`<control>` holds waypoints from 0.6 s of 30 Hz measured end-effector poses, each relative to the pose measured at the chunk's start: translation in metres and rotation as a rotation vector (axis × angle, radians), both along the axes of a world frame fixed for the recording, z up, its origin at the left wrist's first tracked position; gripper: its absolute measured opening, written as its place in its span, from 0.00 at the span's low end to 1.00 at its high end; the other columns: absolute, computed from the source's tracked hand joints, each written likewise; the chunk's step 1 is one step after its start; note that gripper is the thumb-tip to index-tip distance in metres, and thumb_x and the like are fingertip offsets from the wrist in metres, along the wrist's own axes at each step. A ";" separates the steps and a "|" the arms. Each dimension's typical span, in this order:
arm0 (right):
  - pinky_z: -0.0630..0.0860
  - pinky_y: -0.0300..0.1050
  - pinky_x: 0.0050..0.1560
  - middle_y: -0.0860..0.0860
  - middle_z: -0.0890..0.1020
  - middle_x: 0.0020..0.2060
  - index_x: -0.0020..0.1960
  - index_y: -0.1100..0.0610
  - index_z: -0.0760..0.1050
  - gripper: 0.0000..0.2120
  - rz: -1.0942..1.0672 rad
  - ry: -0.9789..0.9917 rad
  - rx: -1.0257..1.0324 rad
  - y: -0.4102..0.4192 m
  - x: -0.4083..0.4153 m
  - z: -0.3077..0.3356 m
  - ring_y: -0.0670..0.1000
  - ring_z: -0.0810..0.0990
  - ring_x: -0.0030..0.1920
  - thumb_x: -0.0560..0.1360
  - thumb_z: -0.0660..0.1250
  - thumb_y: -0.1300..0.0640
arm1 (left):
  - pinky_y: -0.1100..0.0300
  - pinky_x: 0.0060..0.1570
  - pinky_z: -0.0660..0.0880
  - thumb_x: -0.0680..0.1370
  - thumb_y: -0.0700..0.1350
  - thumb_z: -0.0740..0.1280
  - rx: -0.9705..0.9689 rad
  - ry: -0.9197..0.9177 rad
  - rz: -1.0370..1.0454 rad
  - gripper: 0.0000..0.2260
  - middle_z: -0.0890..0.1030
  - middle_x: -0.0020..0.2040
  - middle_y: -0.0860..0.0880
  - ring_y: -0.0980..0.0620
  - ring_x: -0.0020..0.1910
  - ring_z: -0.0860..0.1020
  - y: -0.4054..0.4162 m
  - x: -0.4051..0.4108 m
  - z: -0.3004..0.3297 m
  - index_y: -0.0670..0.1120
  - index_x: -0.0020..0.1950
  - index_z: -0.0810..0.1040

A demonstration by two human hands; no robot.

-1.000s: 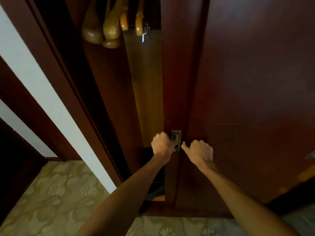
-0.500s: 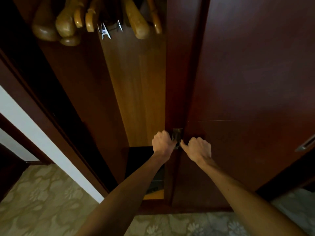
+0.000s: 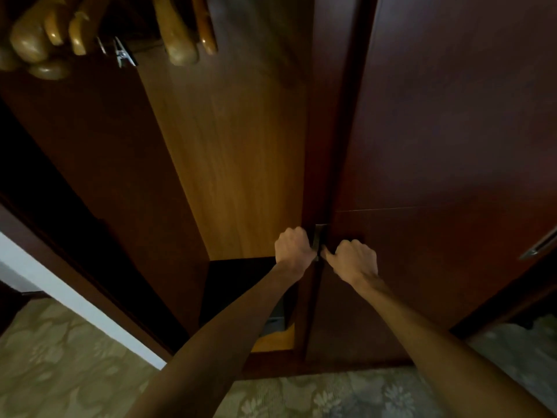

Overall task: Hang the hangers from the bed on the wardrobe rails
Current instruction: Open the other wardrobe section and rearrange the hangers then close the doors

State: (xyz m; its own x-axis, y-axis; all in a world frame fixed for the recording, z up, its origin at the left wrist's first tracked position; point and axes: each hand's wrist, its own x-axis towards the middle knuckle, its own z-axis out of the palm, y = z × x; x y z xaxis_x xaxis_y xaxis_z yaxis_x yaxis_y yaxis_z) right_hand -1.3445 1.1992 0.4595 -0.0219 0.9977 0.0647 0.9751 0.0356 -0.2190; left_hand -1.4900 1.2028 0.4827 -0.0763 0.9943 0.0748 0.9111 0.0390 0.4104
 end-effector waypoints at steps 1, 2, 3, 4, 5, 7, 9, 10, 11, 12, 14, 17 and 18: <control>0.82 0.49 0.38 0.47 0.81 0.27 0.30 0.54 0.78 0.33 0.000 0.004 0.002 0.001 0.007 -0.001 0.49 0.82 0.29 0.78 0.56 0.30 | 0.57 0.37 0.75 0.78 0.48 0.71 -0.008 0.004 -0.017 0.09 0.77 0.43 0.47 0.48 0.44 0.81 0.002 0.006 0.001 0.42 0.48 0.78; 0.82 0.49 0.38 0.47 0.81 0.27 0.30 0.54 0.78 0.33 -0.001 0.001 0.006 0.003 0.013 -0.001 0.49 0.82 0.29 0.77 0.55 0.30 | 0.57 0.38 0.76 0.78 0.47 0.71 -0.016 0.006 -0.034 0.08 0.77 0.43 0.47 0.47 0.45 0.81 0.004 0.011 0.002 0.42 0.48 0.78; 0.82 0.48 0.38 0.47 0.81 0.26 0.29 0.54 0.78 0.33 -0.001 -0.008 0.010 0.004 0.019 -0.001 0.49 0.81 0.29 0.77 0.55 0.30 | 0.56 0.39 0.78 0.77 0.46 0.70 -0.024 0.010 -0.055 0.08 0.78 0.43 0.47 0.47 0.45 0.81 0.006 0.017 0.003 0.42 0.48 0.78; 0.82 0.48 0.37 0.47 0.81 0.26 0.29 0.54 0.77 0.33 -0.001 -0.017 0.010 0.005 0.025 -0.001 0.49 0.81 0.29 0.77 0.55 0.29 | 0.55 0.41 0.79 0.77 0.46 0.70 -0.029 0.017 -0.074 0.07 0.77 0.43 0.47 0.47 0.45 0.81 0.008 0.023 0.003 0.42 0.47 0.77; 0.81 0.48 0.37 0.46 0.81 0.26 0.29 0.54 0.77 0.33 0.001 -0.025 0.005 0.005 0.031 -0.001 0.49 0.81 0.29 0.76 0.56 0.29 | 0.55 0.40 0.78 0.77 0.45 0.70 -0.032 0.027 -0.089 0.07 0.75 0.42 0.48 0.47 0.44 0.80 0.010 0.028 0.004 0.43 0.45 0.75; 0.81 0.48 0.37 0.47 0.81 0.27 0.30 0.53 0.77 0.31 0.012 -0.025 -0.007 0.006 0.044 0.001 0.49 0.81 0.30 0.77 0.57 0.30 | 0.58 0.36 0.72 0.77 0.44 0.70 -0.023 0.042 -0.116 0.12 0.70 0.37 0.51 0.49 0.41 0.77 0.012 0.040 0.005 0.46 0.39 0.69; 0.79 0.46 0.35 0.48 0.81 0.29 0.31 0.54 0.75 0.29 0.040 -0.035 -0.003 0.006 0.052 0.003 0.49 0.81 0.30 0.78 0.59 0.33 | 0.60 0.33 0.68 0.76 0.44 0.72 -0.020 0.047 -0.153 0.17 0.66 0.34 0.53 0.52 0.37 0.74 0.016 0.052 0.005 0.49 0.36 0.65; 0.77 0.45 0.35 0.49 0.82 0.32 0.33 0.54 0.75 0.26 0.052 -0.063 0.004 0.006 0.054 0.003 0.50 0.82 0.32 0.79 0.60 0.36 | 0.60 0.33 0.68 0.76 0.45 0.73 -0.029 0.056 -0.170 0.17 0.66 0.34 0.53 0.52 0.37 0.73 0.018 0.057 0.005 0.49 0.37 0.65; 0.75 0.46 0.36 0.51 0.83 0.36 0.36 0.55 0.75 0.21 0.060 -0.104 0.010 0.006 0.053 0.003 0.52 0.83 0.36 0.80 0.61 0.41 | 0.60 0.34 0.69 0.76 0.45 0.74 -0.040 0.076 -0.190 0.15 0.67 0.35 0.53 0.52 0.38 0.74 0.020 0.062 0.005 0.48 0.38 0.67; 0.74 0.47 0.38 0.52 0.84 0.41 0.41 0.55 0.77 0.16 0.064 -0.142 0.010 0.005 0.051 0.003 0.54 0.84 0.41 0.81 0.62 0.46 | 0.60 0.36 0.71 0.76 0.44 0.74 -0.053 0.110 -0.218 0.13 0.69 0.36 0.52 0.51 0.41 0.77 0.023 0.065 0.006 0.47 0.41 0.70; 0.76 0.49 0.41 0.54 0.83 0.45 0.47 0.56 0.78 0.10 0.059 -0.174 0.002 0.004 0.049 0.004 0.55 0.84 0.45 0.81 0.62 0.53 | 0.58 0.42 0.73 0.77 0.42 0.73 -0.081 0.167 -0.281 0.07 0.73 0.43 0.49 0.47 0.48 0.79 0.029 0.069 0.008 0.44 0.49 0.75; 0.79 0.49 0.42 0.54 0.83 0.44 0.47 0.57 0.79 0.12 0.057 -0.171 0.005 0.004 0.053 0.004 0.55 0.84 0.44 0.82 0.61 0.52 | 0.57 0.46 0.73 0.78 0.43 0.71 -0.087 0.194 -0.323 0.10 0.75 0.52 0.44 0.45 0.53 0.78 0.036 0.070 0.008 0.41 0.56 0.76; 0.79 0.49 0.42 0.54 0.83 0.44 0.47 0.57 0.79 0.12 0.061 -0.171 0.010 0.004 0.053 0.003 0.55 0.84 0.44 0.82 0.61 0.51 | 0.56 0.47 0.74 0.78 0.43 0.71 -0.083 0.205 -0.321 0.10 0.76 0.53 0.43 0.45 0.53 0.78 0.037 0.070 0.006 0.41 0.56 0.76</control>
